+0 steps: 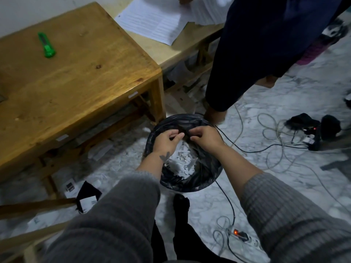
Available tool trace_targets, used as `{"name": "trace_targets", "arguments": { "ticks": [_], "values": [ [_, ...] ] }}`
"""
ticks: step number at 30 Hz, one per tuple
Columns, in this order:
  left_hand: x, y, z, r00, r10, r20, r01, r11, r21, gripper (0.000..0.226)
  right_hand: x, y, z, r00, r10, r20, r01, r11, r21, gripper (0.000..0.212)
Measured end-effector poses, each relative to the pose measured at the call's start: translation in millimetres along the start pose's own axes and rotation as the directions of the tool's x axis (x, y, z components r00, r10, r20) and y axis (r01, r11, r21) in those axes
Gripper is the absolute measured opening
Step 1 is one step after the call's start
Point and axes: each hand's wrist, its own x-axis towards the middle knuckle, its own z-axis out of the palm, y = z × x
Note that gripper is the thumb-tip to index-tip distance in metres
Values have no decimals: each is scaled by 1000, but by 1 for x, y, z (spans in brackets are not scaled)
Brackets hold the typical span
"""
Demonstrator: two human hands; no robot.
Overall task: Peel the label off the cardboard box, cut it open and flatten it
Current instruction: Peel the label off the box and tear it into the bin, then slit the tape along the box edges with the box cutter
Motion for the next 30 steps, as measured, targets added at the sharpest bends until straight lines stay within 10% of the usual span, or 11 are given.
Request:
{"name": "trace_targets", "arguments": {
  "ticks": [10, 30],
  "values": [
    [-1, 23, -42, 999, 22, 46, -31, 976, 216, 31, 8, -41, -11, 992, -14, 123, 35, 986, -164, 33],
    [-3, 37, -340, 881, 14, -473, 57, 989, 135, 26, 72, -355, 27, 864, -442, 242, 499, 816, -291, 29]
  ]
}}
